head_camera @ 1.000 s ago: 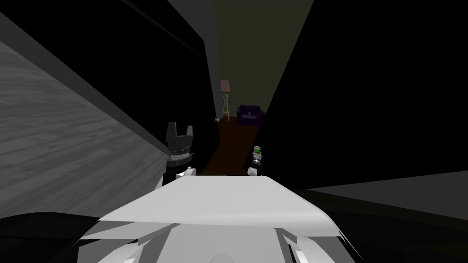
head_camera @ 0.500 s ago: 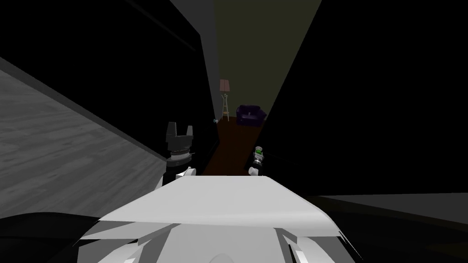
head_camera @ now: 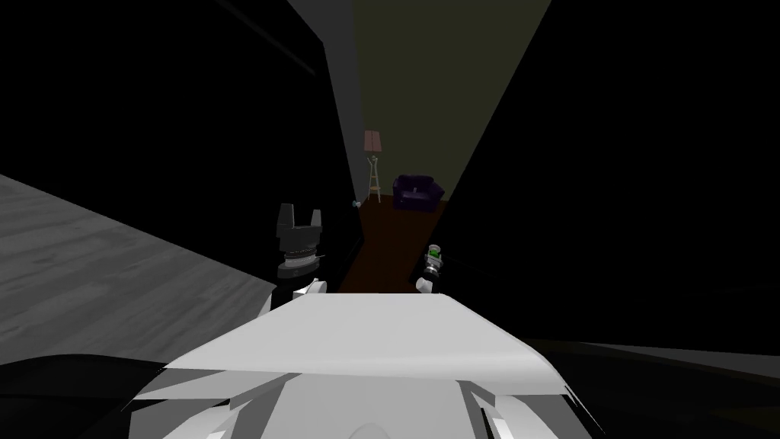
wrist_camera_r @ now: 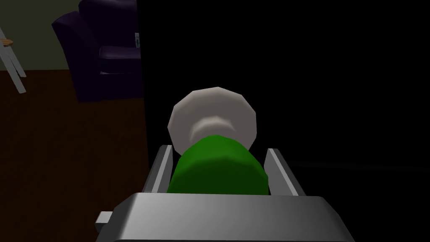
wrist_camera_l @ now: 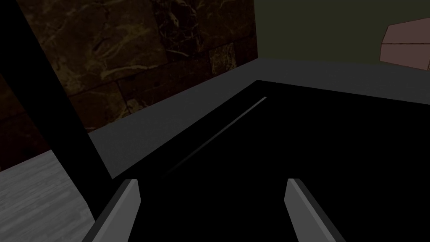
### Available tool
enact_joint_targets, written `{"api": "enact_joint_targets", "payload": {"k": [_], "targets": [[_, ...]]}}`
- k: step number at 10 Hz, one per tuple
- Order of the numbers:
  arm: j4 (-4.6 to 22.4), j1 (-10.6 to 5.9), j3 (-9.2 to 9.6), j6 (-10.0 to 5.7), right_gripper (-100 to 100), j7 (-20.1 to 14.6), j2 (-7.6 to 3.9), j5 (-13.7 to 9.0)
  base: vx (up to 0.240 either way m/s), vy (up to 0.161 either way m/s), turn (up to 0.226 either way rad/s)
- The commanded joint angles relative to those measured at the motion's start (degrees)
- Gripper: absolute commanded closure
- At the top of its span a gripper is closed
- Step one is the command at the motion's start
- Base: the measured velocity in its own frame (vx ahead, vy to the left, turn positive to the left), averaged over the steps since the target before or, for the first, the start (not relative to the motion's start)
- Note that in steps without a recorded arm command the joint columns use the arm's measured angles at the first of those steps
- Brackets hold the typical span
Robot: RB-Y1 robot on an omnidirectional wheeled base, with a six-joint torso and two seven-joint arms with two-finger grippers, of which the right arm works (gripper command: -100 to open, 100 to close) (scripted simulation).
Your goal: Push the door open
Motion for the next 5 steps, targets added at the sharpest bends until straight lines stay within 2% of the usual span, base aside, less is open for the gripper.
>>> {"api": "enact_joint_targets", "payload": {"k": [1,4,5], "targets": [[0.60,-0.17,-1.30,-1.01,100,-0.28,-1.13,-0.69,0.199,-0.006,-0.041],[0.76,-0.21,-2.27,-1.21,100,-0.14,-1.21,-1.39,0.188,-0.016,-0.034],[0.90,-0.26,-3.19,-1.40,100,0.00,-1.20,-2.05,0.178,0.008,-0.055]]}}
